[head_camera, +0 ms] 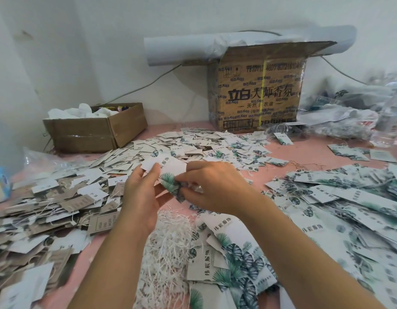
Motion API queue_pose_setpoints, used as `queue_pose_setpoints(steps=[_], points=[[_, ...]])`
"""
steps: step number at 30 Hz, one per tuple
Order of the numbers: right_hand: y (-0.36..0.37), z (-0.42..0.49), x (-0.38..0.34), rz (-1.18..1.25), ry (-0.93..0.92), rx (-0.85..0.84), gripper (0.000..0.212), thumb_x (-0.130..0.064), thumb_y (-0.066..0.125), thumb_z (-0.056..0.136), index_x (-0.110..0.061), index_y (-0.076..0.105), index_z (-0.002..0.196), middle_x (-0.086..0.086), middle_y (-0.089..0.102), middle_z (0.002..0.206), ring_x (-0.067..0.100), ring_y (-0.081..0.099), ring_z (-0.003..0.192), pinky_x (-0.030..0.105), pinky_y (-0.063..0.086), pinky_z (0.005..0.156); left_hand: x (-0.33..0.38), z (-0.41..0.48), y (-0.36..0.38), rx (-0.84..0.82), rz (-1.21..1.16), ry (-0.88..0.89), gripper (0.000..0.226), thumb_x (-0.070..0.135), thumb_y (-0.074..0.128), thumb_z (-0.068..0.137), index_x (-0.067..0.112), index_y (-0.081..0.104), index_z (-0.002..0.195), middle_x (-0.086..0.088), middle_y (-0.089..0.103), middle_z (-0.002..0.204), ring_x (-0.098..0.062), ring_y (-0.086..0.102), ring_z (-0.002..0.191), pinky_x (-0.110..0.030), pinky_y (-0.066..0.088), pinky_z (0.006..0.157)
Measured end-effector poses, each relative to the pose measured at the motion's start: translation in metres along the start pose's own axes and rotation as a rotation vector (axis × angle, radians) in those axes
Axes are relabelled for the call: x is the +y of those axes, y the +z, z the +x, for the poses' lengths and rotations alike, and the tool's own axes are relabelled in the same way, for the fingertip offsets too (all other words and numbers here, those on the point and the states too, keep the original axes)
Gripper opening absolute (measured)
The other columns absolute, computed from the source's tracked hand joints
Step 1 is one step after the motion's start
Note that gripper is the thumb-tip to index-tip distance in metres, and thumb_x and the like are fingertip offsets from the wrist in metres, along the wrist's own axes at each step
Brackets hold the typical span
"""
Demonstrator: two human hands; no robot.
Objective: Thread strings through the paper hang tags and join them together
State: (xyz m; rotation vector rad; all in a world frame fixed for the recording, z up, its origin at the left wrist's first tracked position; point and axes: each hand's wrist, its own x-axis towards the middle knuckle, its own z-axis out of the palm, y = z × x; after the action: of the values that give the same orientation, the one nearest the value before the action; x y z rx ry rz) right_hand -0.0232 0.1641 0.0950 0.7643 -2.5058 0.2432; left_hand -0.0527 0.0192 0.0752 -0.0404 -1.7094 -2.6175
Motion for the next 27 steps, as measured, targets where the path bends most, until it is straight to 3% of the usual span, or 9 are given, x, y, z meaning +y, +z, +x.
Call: queue_pose_setpoints(steps=[2, 5, 9, 12, 15, 19, 22, 25, 27], points=[[-0.002, 0.001, 0.000, 0.056, 0.018, 0.001, 0.027, -0.024, 0.045, 0.093, -0.013, 0.070, 0.098, -0.001, 0.064, 0.081, 0.015, 0.057, 0.070, 0.031, 0.048, 0.059, -0.002, 0.001, -0.002, 0.030, 0.076, 0.052, 0.005, 0.015, 0.054, 0.094, 0.012, 0.058, 0.093, -0.005, 0.065, 0.076, -0.009, 0.063, 0.052, -0.023, 0.050, 0.044], [-0.003, 0.002, 0.003, 0.200, 0.137, 0.046, 0.024, -0.014, 0.046, 0.095, -0.009, 0.067, 0.104, 0.002, 0.071, 0.086, 0.009, 0.056, 0.067, 0.029, 0.050, 0.071, -0.004, 0.002, -0.002, 0.035, 0.169, 0.108, 0.004, 0.012, 0.057, 0.092, 0.012, 0.061, 0.092, -0.005, 0.065, 0.079, -0.011, 0.064, 0.061, -0.023, 0.051, 0.047], [-0.004, 0.000, 0.006, 0.388, 0.251, 0.101, 0.017, -0.008, 0.047, 0.094, -0.012, 0.054, 0.109, -0.002, 0.070, 0.078, -0.007, 0.044, 0.050, 0.022, 0.036, 0.056, -0.005, -0.001, 0.000, -0.023, 0.268, 0.182, 0.012, 0.006, 0.060, 0.089, 0.018, 0.064, 0.090, 0.004, 0.073, 0.077, -0.012, 0.069, 0.066, -0.023, 0.052, 0.049], [-0.006, 0.001, 0.007, 0.542, 0.307, 0.173, 0.008, -0.009, 0.052, 0.092, -0.014, 0.046, 0.093, 0.001, 0.071, 0.077, -0.009, 0.047, 0.049, 0.012, 0.030, 0.050, -0.005, -0.005, 0.004, -0.058, 0.295, 0.209, 0.018, 0.004, 0.061, 0.087, 0.022, 0.065, 0.089, 0.008, 0.074, 0.078, -0.009, 0.070, 0.067, -0.023, 0.053, 0.050], [-0.009, 0.002, 0.009, 0.682, 0.343, 0.247, 0.020, -0.006, 0.059, 0.088, -0.019, 0.050, 0.076, 0.000, 0.068, 0.068, -0.006, 0.050, 0.047, 0.008, 0.034, 0.051, -0.004, -0.009, 0.007, -0.076, 0.295, 0.236, 0.019, 0.003, 0.065, 0.084, 0.022, 0.066, 0.087, 0.008, 0.074, 0.078, -0.008, 0.069, 0.066, -0.024, 0.054, 0.051], [-0.012, 0.002, 0.011, 0.790, 0.348, 0.332, 0.021, -0.004, 0.067, 0.081, -0.020, 0.061, 0.069, -0.008, 0.062, 0.058, 0.001, 0.058, 0.056, 0.014, 0.047, 0.062, -0.002, -0.014, 0.013, -0.101, 0.313, 0.286, 0.017, 0.006, 0.066, 0.083, 0.023, 0.068, 0.086, 0.006, 0.074, 0.078, -0.009, 0.069, 0.066, -0.026, 0.057, 0.055], [-0.015, 0.002, 0.013, 0.792, 0.372, 0.377, 0.020, -0.011, 0.069, 0.081, -0.022, 0.060, 0.067, -0.014, 0.055, 0.053, -0.002, 0.051, 0.050, 0.012, 0.041, 0.054, -0.001, -0.017, 0.016, -0.132, 0.323, 0.316, 0.017, 0.008, 0.065, 0.085, 0.025, 0.069, 0.085, 0.004, 0.074, 0.081, -0.011, 0.069, 0.067, -0.028, 0.057, 0.055], [-0.015, 0.002, 0.014, 0.707, 0.405, 0.401, 0.020, -0.023, 0.068, 0.083, -0.025, 0.056, 0.067, -0.012, 0.042, 0.047, 0.005, 0.035, 0.046, 0.024, 0.032, 0.051, 0.002, -0.020, 0.019, -0.175, 0.319, 0.332, 0.022, 0.011, 0.063, 0.087, 0.029, 0.073, 0.078, 0.002, 0.074, 0.080, -0.012, 0.069, 0.066, -0.026, 0.055, 0.051], [-0.015, 0.002, 0.013, 0.674, 0.412, 0.415, 0.019, -0.026, 0.071, 0.080, -0.025, 0.057, 0.067, -0.012, 0.035, 0.043, 0.005, 0.030, 0.044, 0.024, 0.028, 0.051, 0.004, -0.023, 0.020, -0.199, 0.326, 0.341, 0.027, 0.012, 0.062, 0.088, 0.034, 0.073, 0.076, 0.002, 0.073, 0.080, -0.012, 0.069, 0.066, -0.025, 0.054, 0.051]])
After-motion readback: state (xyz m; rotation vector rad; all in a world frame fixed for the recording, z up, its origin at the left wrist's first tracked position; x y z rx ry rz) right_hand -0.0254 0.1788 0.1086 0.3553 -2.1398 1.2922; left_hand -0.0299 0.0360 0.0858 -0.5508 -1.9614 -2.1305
